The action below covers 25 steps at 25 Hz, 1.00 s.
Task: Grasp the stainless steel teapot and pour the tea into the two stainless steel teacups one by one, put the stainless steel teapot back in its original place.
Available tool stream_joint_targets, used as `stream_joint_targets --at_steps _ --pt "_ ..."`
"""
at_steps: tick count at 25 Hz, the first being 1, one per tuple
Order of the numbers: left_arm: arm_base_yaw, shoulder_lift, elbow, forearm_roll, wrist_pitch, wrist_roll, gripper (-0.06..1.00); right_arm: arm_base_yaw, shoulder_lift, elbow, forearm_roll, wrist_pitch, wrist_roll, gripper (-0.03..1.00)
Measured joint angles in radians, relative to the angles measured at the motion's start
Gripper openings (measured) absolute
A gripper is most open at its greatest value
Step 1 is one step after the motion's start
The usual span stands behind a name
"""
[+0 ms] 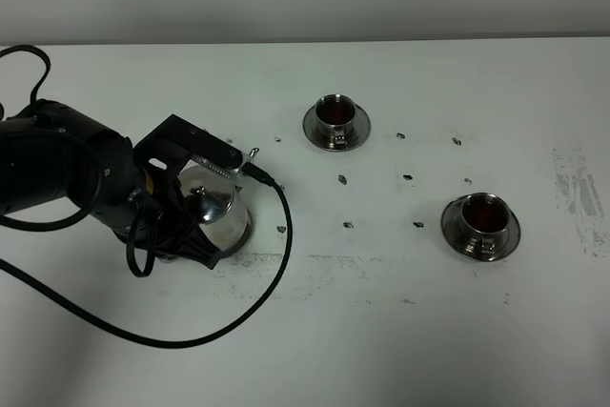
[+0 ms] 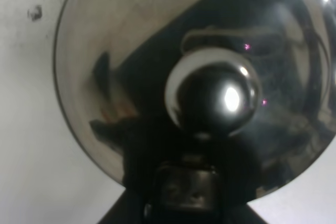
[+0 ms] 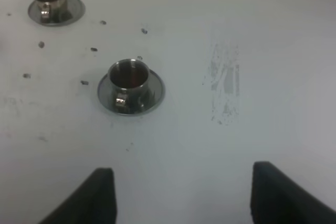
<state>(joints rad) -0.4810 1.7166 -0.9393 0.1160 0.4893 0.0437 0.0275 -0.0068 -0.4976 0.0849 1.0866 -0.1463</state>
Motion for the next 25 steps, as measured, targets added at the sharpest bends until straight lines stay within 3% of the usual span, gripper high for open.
stream_joint_targets --at_steps 25 --pt "0.019 0.031 0.017 0.003 -0.049 -0.001 0.18 0.000 0.000 0.000 0.000 0.000 0.000 0.56"
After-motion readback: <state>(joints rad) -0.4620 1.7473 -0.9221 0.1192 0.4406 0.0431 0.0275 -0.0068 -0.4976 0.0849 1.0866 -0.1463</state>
